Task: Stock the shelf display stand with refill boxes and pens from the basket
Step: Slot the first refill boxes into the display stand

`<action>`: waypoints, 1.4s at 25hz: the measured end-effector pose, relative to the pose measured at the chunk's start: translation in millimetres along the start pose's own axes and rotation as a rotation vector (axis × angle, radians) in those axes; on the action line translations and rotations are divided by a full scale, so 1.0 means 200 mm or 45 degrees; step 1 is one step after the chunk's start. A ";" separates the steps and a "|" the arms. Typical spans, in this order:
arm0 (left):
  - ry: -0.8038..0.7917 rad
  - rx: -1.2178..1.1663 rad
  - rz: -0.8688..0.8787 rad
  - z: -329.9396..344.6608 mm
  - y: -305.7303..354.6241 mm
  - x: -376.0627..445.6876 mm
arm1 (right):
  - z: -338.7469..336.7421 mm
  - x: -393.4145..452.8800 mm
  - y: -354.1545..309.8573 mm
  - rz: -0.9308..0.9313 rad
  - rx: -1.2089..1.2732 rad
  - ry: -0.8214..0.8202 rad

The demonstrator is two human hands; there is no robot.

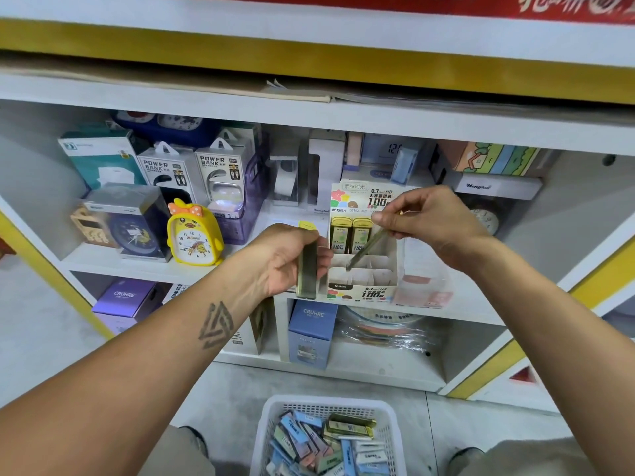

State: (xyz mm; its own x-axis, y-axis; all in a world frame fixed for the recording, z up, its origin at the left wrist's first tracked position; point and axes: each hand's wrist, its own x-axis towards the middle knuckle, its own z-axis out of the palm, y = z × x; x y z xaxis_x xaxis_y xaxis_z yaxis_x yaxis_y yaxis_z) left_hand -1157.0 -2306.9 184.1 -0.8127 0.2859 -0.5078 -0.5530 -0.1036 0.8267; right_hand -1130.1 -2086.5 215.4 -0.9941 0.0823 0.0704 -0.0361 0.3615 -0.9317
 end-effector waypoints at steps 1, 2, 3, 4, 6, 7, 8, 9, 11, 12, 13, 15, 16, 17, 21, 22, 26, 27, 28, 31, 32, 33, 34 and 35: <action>-0.001 -0.016 -0.041 0.00 0.00 -0.01 | -0.02 0.00 0.00 0.002 -0.004 -0.005; -0.011 -0.040 -0.073 0.00 0.01 -0.02 | -0.03 0.00 0.00 0.002 -0.009 -0.020; -0.029 -0.064 -0.091 0.00 0.02 -0.02 | -0.04 0.01 0.01 0.000 -0.020 -0.037; -0.051 -0.083 -0.100 0.00 0.02 -0.02 | -0.04 0.01 0.01 -0.006 -0.031 -0.048; -0.082 -0.103 -0.099 0.00 0.03 -0.02 | 0.00 0.03 0.02 -0.075 -0.116 -0.012; -0.090 -0.106 -0.095 0.00 0.03 -0.03 | 0.02 0.04 0.03 -0.138 -0.211 0.033; -0.091 -0.109 -0.091 0.00 0.03 -0.03 | 0.06 0.05 0.04 -0.201 -0.317 0.084; -0.082 -0.110 -0.079 0.00 0.03 -0.03 | 0.09 0.05 0.06 -0.260 -0.419 0.124; -0.046 -0.107 -0.036 0.01 0.02 -0.02 | 0.14 0.06 0.08 -0.359 -0.561 0.146; -0.032 -0.098 -0.018 0.01 0.02 -0.02 | 0.16 0.07 0.09 -0.407 -0.602 0.145; -0.025 -0.085 -0.008 0.00 0.02 -0.02 | 0.17 0.07 0.10 -0.443 -0.630 0.147; -0.036 -0.078 -0.013 -0.02 0.03 -0.02 | 0.20 0.08 0.09 -0.478 -0.630 0.154; -0.043 -0.087 -0.019 -0.02 0.03 -0.03 | 0.21 0.08 0.09 -0.482 -0.599 0.147; -0.037 -0.093 -0.013 -0.03 0.03 -0.03 | 0.22 0.08 0.09 -0.480 -0.582 0.137; 0.031 -0.067 0.151 -0.02 0.00 -0.01 | 0.27 0.09 0.13 -0.560 -0.821 0.115; 0.048 -0.065 0.188 -0.03 -0.01 -0.01 | 0.27 0.10 0.13 -0.612 -0.902 0.109; 0.060 0.045 0.230 -0.06 -0.02 0.01 | 0.28 0.11 0.12 -0.680 -0.968 0.151; 0.056 0.084 0.251 -0.05 -0.02 0.01 | 0.28 0.10 0.11 -0.590 -0.833 0.164; 0.054 0.110 0.273 -0.05 -0.02 0.00 | 0.28 0.09 0.08 -0.471 -0.633 0.129; 0.037 0.122 0.337 -0.02 -0.03 0.00 | 0.29 0.05 0.03 -0.208 -0.144 -0.122; 0.034 0.127 0.364 -0.01 -0.04 0.00 | 0.29 0.04 0.02 -0.204 -0.140 -0.142; 0.044 0.151 0.397 0.01 -0.04 0.01 | 0.28 0.03 0.01 -0.212 -0.156 -0.136; 0.069 0.211 0.440 0.02 -0.05 0.01 | 0.27 0.02 0.00 -0.217 -0.166 -0.118; 0.103 0.300 0.485 0.03 -0.06 0.01 | 0.25 0.01 0.00 -0.225 -0.169 -0.096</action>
State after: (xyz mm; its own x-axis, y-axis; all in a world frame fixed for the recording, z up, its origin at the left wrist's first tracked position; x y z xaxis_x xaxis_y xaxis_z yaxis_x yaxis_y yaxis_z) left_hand -1151.7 -2298.5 175.2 -0.9670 0.1930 -0.1662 -0.1624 0.0354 0.9861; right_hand -1137.6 -2133.0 197.7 -0.9786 -0.0611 0.1965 -0.2012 0.4838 -0.8517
